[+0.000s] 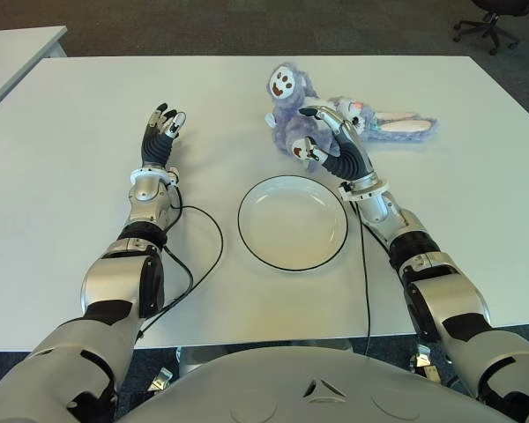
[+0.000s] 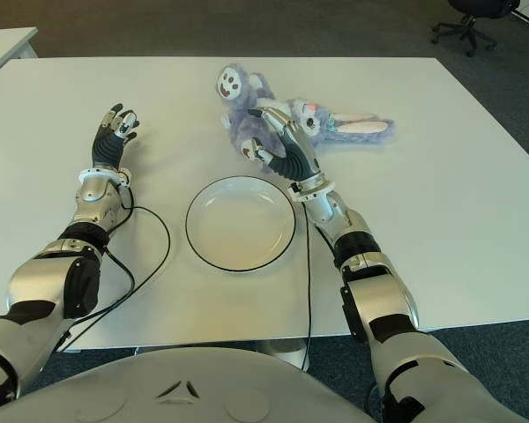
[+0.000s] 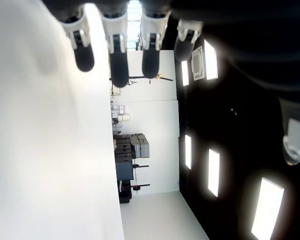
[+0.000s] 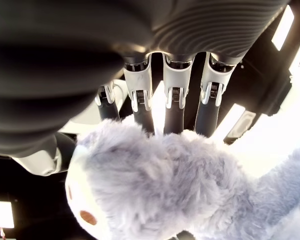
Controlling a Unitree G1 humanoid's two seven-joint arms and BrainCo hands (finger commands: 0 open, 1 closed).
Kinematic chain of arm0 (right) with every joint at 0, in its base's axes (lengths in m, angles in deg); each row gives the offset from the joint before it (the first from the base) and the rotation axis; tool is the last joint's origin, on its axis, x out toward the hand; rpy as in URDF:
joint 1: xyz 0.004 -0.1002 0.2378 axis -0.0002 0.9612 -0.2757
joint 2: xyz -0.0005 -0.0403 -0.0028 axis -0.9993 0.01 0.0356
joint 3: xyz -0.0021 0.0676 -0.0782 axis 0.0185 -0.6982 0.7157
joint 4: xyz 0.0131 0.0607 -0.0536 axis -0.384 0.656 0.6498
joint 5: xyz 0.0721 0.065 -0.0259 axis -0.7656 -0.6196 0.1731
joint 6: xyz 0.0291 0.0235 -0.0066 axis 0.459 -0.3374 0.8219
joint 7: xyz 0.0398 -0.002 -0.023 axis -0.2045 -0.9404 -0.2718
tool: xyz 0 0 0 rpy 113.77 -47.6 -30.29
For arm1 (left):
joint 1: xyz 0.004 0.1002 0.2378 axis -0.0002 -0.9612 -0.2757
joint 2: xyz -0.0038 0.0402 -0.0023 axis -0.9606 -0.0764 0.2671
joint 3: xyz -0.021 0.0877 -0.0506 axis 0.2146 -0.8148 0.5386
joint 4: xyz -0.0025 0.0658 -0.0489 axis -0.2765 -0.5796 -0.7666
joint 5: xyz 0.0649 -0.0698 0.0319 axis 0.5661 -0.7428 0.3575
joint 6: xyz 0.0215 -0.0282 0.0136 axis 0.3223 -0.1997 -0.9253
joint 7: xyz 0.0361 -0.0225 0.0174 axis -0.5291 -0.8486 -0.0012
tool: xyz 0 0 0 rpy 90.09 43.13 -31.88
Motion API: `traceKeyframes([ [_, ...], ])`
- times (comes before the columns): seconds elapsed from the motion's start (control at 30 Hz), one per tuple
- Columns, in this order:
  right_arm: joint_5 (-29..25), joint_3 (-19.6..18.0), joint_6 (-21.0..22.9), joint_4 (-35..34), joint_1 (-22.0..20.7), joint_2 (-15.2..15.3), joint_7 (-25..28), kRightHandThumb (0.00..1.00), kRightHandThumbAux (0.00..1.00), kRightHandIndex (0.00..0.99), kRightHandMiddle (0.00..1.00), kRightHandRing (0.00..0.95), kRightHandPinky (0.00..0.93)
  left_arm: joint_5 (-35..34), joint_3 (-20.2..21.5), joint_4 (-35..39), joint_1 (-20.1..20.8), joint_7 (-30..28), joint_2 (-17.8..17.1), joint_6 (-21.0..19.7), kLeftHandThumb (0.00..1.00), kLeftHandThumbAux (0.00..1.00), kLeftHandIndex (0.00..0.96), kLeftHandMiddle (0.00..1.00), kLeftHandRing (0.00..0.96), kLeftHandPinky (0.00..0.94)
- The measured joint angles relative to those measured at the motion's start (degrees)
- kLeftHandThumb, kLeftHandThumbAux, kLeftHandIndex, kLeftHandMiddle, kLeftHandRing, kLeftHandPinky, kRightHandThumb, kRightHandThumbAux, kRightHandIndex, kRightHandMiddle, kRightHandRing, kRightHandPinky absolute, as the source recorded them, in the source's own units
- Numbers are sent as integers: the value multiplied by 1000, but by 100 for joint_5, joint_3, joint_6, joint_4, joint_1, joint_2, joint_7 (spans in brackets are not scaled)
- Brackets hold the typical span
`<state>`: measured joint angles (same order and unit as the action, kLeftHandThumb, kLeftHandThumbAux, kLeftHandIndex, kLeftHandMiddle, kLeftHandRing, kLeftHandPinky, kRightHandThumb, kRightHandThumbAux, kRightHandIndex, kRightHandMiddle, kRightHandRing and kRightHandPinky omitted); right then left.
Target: Put the doll into the plate.
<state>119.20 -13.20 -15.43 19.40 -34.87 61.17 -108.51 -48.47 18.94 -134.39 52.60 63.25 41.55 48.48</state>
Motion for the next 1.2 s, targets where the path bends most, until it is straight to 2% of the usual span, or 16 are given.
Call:
traceKeyframes([
  [0.13, -32, 2, 95, -16, 1, 0, 82, 651, 419, 160, 204, 183, 148, 0, 1, 1, 0, 0, 0, 1, 0, 444, 3, 145, 162, 139],
  [0.57, -47, 16, 509, -195, 65, 0, 413, 651, 409, 150, 173, 145, 99, -1, 6, 13, 0, 0, 0, 3, 0, 456, 7, 148, 159, 153],
  [0.67, -48, 16, 554, -255, 91, 1, 489, 635, 403, 142, 160, 129, 81, -1, 6, 16, 0, 0, 0, 6, 0, 454, 4, 144, 159, 177],
  [0.87, -64, 20, 602, -333, 124, 6, 707, 626, 405, 126, 152, 121, 78, -1, 7, 22, 0, 0, -1, 7, 0, 449, 3, 148, 167, 138],
  [1.2, -133, 20, 602, -343, 129, 17, 1018, 599, 424, 85, 127, 95, 55, -1, 6, 28, 2, 0, 0, 7, 0, 436, 0, 143, 166, 146],
])
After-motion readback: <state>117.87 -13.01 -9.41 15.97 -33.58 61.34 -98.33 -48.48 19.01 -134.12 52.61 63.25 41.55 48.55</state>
